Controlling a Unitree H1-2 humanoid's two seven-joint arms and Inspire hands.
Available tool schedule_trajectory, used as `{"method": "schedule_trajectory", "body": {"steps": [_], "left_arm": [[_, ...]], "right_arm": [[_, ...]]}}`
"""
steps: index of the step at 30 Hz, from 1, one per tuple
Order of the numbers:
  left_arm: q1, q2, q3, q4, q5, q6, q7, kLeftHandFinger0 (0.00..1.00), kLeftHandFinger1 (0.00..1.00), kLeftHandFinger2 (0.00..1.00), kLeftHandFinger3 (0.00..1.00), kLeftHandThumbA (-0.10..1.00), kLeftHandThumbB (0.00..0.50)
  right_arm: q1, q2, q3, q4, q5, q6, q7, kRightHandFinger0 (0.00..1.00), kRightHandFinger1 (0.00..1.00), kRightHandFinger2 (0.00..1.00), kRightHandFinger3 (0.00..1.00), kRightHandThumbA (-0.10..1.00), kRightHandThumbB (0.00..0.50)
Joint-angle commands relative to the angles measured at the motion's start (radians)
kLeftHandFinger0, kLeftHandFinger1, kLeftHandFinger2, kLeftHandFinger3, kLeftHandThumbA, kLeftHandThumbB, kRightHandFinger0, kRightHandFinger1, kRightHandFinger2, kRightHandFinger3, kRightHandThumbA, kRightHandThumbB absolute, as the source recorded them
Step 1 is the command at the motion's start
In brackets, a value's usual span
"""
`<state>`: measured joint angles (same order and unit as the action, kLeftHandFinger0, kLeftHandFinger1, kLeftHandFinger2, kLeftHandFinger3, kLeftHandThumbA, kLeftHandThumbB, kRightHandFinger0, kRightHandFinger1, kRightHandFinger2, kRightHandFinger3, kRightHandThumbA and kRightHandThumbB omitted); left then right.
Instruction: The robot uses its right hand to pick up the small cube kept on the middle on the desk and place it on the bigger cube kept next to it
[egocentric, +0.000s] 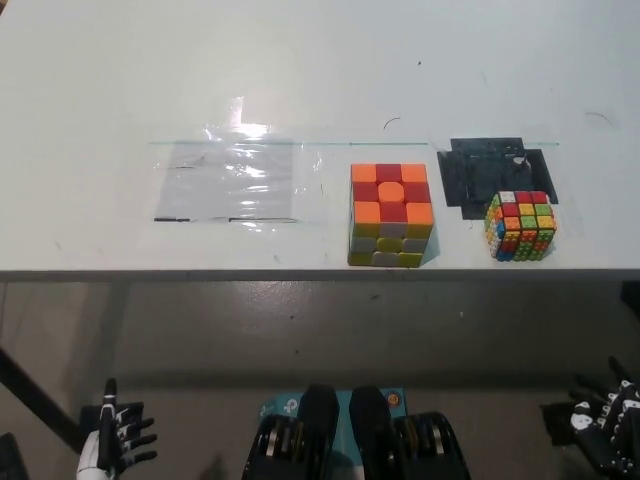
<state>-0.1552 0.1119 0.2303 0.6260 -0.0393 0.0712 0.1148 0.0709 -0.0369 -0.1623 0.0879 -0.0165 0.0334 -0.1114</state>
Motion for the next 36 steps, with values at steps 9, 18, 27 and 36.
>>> {"method": "schedule_trajectory", "body": {"steps": [9, 18, 27, 36], "left_arm": [[0.002, 0.008, -0.003, -0.011, -0.002, -0.019, 0.021, 0.69, 0.69, 0.7, 0.77, 1.0, 0.192], [0.008, 0.014, -0.011, -0.006, 0.01, -0.026, 0.024, 0.63, 0.65, 0.68, 0.76, 1.0, 0.177], [0.011, 0.012, -0.013, -0.006, 0.012, -0.026, 0.033, 0.55, 0.59, 0.66, 0.75, 1.0, 0.19], [0.01, 0.019, -0.027, -0.005, 0.019, -0.024, 0.028, 0.58, 0.63, 0.69, 0.78, 1.0, 0.193]], "right_arm": [[-0.027, 0.002, -0.031, -0.353, -0.025, -0.025, -0.04, 0.54, 0.57, 0.6, 0.98, 0.09, 0.103], [-0.181, -0.127, 0.01, -0.606, -0.147, 0.013, 0.033, 0.47, 0.5, 0.54, 0.96, 0.16, 0.138], [-0.303, -0.23, 0.109, -0.559, -0.234, 0.132, 0.109, 0.82, 0.94, 0.94, 1.0, 0.35, 0.245], [-0.403, -0.32, 0.263, -0.411, -0.337, 0.162, 0.189, 1.0, 1.0, 1.0, 1.0, 0.87, 0.5]]}}
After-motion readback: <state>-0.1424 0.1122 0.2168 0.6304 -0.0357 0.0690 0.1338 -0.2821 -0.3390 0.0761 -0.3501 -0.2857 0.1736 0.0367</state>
